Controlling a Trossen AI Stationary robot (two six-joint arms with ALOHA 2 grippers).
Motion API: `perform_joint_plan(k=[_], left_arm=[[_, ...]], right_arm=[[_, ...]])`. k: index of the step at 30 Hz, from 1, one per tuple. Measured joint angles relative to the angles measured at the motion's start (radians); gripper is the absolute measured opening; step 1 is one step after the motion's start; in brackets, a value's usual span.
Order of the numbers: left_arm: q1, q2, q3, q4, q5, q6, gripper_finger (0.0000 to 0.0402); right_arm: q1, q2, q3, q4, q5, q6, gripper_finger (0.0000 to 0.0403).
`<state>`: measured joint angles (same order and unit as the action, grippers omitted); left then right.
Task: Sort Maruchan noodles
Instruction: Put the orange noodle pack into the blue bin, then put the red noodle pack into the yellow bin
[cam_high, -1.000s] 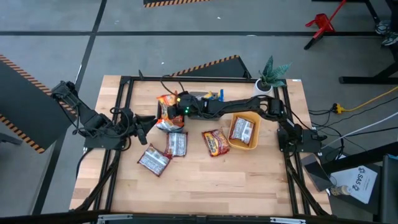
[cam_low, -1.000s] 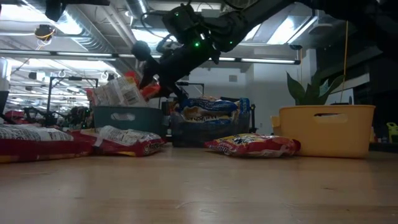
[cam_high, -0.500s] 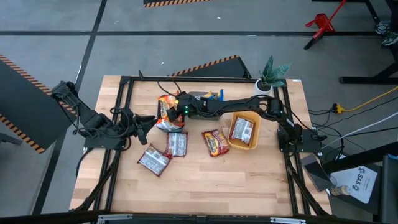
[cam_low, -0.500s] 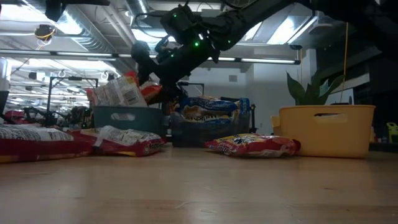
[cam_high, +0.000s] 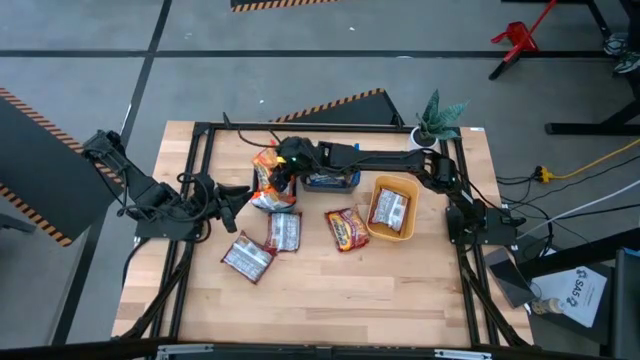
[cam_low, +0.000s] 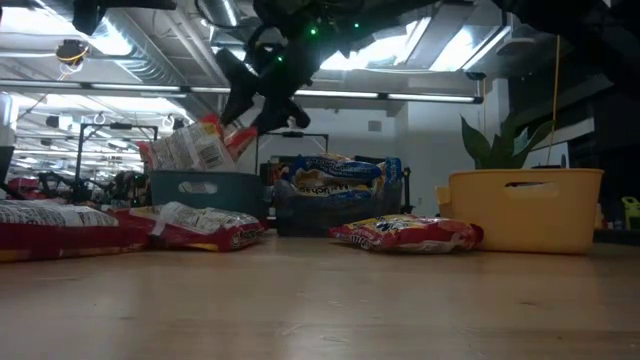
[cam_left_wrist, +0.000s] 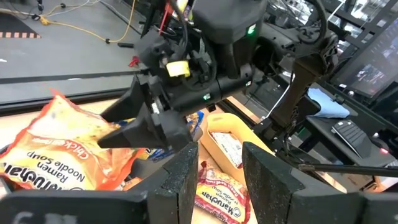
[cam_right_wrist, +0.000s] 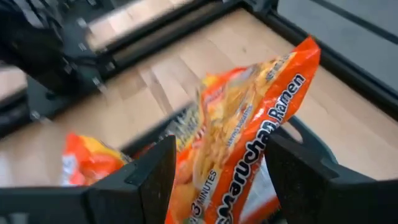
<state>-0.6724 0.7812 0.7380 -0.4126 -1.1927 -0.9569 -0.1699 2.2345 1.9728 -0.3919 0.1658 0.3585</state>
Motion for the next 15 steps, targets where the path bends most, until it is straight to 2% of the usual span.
perform_joint_plan(k=[6, 11, 15], left_arm=[[0.000, 0.000, 0.000, -0.007, 0.000, 0.000, 0.0119], [0.000, 0.000, 0.000, -0.020, 0.000, 0.000, 0.0119], [0.000, 0.000, 0.000, -0.022, 0.000, 0.000, 0.0119]], right_arm=[[-0.001, -0.002, -0.001, -0.092, 0.093, -0.103, 0.0225], [-0.001, -0.013, 0.000, -0.106, 0.078, -0.133, 0.0225], [-0.009, -0.011, -0.001, -0.169, 0.118, -0.181, 0.0225]])
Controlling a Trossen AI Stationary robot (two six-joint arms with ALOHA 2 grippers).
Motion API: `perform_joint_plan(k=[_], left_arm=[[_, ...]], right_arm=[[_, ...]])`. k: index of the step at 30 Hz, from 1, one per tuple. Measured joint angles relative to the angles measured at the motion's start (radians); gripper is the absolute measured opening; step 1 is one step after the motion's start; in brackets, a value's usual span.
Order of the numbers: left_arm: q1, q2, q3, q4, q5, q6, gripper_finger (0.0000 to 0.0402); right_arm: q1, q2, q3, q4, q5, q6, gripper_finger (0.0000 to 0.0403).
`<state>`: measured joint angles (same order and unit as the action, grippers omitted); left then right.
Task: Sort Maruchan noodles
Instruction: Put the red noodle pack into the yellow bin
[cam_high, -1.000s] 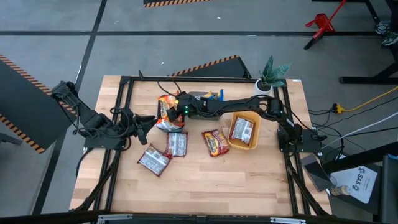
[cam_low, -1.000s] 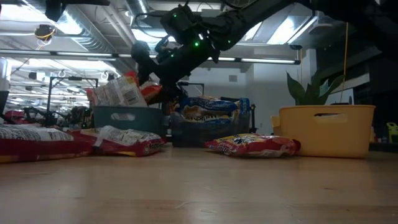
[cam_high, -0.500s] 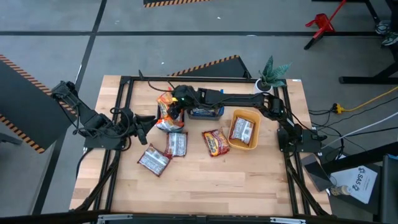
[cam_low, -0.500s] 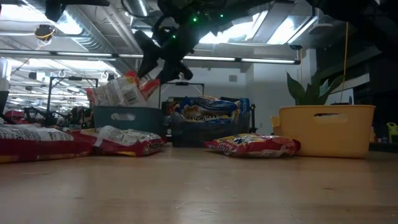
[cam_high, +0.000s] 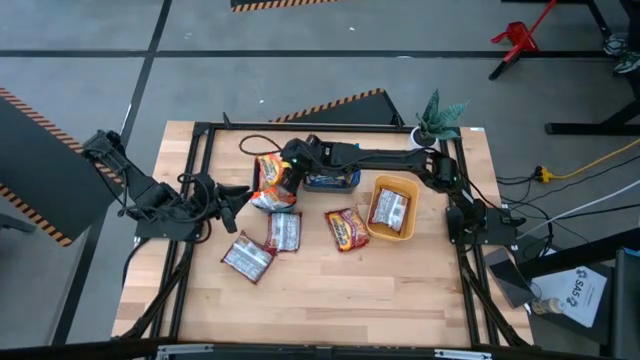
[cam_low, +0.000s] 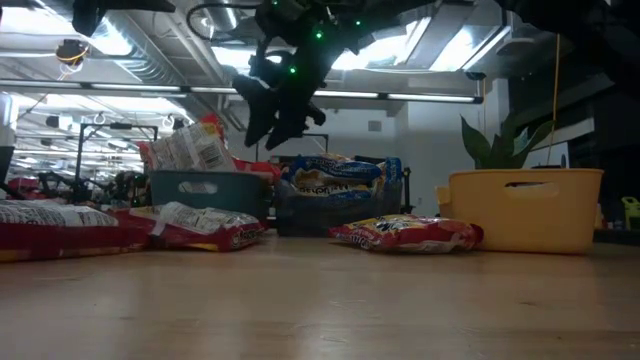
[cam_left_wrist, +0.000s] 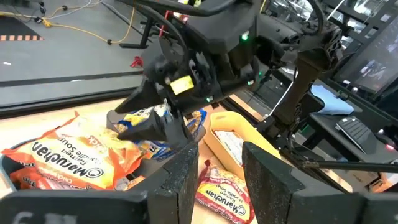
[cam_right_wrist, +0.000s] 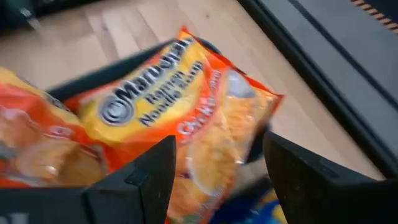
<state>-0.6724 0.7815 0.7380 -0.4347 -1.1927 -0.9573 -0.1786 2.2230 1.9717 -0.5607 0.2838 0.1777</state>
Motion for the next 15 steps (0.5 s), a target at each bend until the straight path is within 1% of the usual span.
perform_joint_plan(k=[4, 11, 15], left_arm=[[0.000, 0.000, 0.000, -0.001, -0.002, 0.000, 0.0119], [0.000, 0.000, 0.000, -0.006, -0.014, 0.000, 0.0119], [0.001, 0.000, 0.000, -0.007, -0.030, 0.000, 0.0119]], right_arm=[[-0.016, 0.005, 0.000, -0.060, 0.001, -0.028, 0.0225], [0.004, 0.055, 0.000, -0.077, -0.033, -0.028, 0.0225], [0.022, 0.064, 0.000, -0.056, -0.075, -0.025, 0.0225]])
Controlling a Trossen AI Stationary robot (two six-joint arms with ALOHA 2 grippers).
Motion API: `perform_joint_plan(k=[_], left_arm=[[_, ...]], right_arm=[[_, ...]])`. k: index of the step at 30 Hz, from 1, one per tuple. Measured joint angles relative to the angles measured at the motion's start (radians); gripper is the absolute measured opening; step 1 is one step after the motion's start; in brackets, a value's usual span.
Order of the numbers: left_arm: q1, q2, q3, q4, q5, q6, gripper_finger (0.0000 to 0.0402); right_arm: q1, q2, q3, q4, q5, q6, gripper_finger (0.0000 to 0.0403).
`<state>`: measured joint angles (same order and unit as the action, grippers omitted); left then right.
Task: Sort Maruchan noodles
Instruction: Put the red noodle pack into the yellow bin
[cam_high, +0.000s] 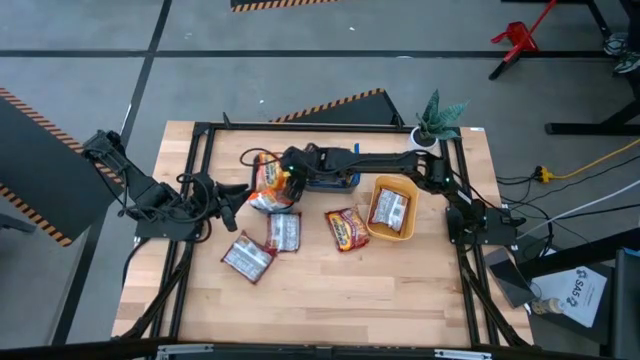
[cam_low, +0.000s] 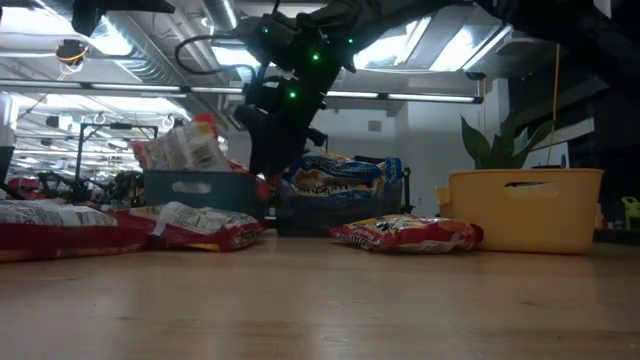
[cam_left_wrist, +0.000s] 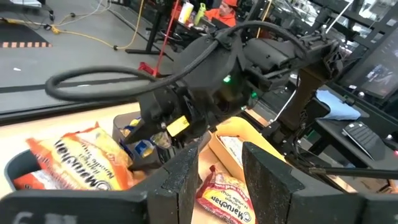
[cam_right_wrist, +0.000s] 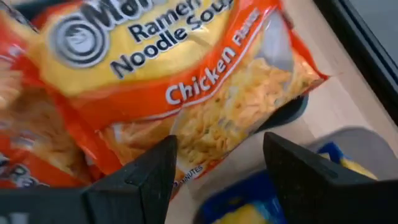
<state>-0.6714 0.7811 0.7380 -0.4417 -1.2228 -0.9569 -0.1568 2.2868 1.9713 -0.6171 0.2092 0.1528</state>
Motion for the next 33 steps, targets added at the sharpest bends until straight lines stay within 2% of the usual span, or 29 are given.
perform_joint_plan(k=[8, 12, 17, 22, 26, 33], left_arm=[[0.024, 0.000, 0.000, -0.002, 0.006, 0.000, 0.0119], [0.034, 0.000, 0.000, -0.002, 0.007, 0.000, 0.0119], [0.042, 0.000, 0.000, -0.002, 0.028, -0.006, 0.0119], [0.066, 0.000, 0.000, -0.002, 0.120, -0.029, 0.0119], [0.094, -0.007, 0.000, -0.004, 0.216, -0.030, 0.0119], [0.166, -0.017, 0.001, 0.002, 0.389, -0.045, 0.0119]], right_arm=[[0.027, -0.010, 0.018, 0.038, -0.071, -0.002, 0.0225], [0.026, -0.010, 0.062, 0.042, -0.071, -0.011, 0.0225], [0.017, -0.010, 0.203, -0.046, -0.050, -0.082, 0.0225], [-0.010, -0.015, 0.388, -0.183, -0.044, -0.143, 0.0225], [-0.043, -0.121, 0.347, -0.184, -0.043, -0.154, 0.0225], [-0.141, -0.320, 0.383, -0.368, -0.029, -0.126, 0.0225]])
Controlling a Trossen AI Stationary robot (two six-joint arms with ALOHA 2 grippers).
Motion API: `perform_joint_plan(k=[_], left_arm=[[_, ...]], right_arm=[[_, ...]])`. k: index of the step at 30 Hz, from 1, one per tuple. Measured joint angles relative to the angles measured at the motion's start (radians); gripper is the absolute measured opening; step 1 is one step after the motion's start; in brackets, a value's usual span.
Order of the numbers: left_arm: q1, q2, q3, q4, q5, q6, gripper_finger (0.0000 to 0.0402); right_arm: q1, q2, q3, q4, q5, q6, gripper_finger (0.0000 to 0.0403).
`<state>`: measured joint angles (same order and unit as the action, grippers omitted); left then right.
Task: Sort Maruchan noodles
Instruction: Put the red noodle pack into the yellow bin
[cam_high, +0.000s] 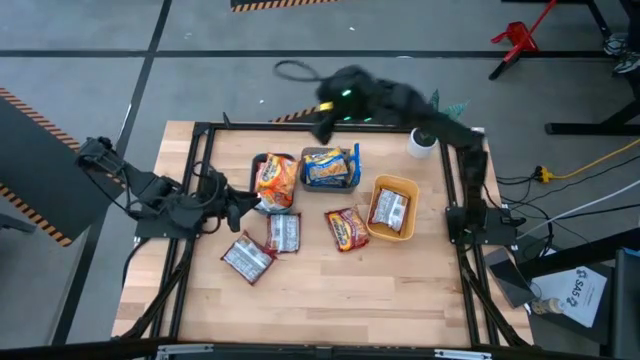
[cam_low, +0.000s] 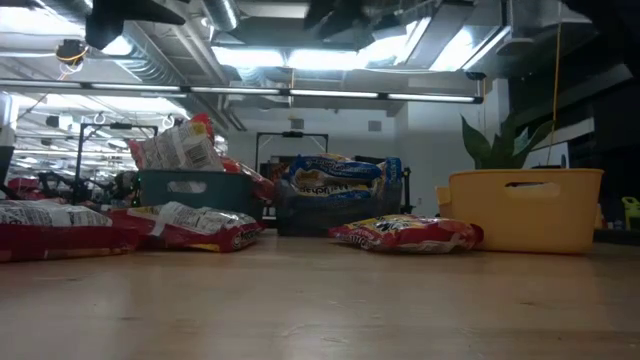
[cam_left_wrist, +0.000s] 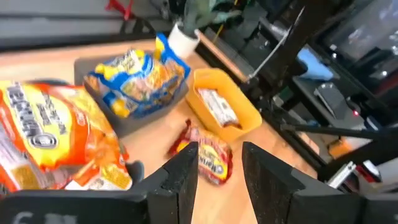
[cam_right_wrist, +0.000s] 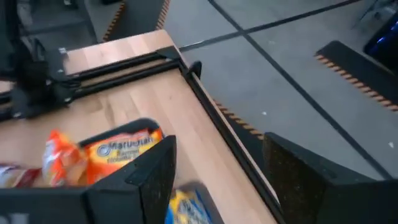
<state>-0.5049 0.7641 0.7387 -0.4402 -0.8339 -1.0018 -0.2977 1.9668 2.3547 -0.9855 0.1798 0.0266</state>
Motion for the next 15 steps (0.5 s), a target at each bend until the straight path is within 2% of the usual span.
perform_joint_plan(k=[5, 8, 11, 15], left_arm=[[0.070, 0.000, 0.000, 0.003, 0.123, -0.018, 0.0119], [0.118, 0.000, 0.000, 0.005, 0.192, -0.020, 0.0119], [0.160, 0.000, 0.000, 0.006, 0.235, -0.020, 0.0119], [0.218, 0.000, 0.000, 0.028, 0.259, -0.020, 0.0119]], right_arm=[[-0.066, -0.148, -0.001, -0.156, -0.002, -0.005, 0.0225], [-0.109, -0.249, 0.000, -0.203, 0.051, -0.005, 0.0225], [-0.151, -0.320, 0.000, -0.245, 0.064, -0.006, 0.0225], [-0.206, -0.383, -0.001, -0.319, 0.031, -0.006, 0.0225]])
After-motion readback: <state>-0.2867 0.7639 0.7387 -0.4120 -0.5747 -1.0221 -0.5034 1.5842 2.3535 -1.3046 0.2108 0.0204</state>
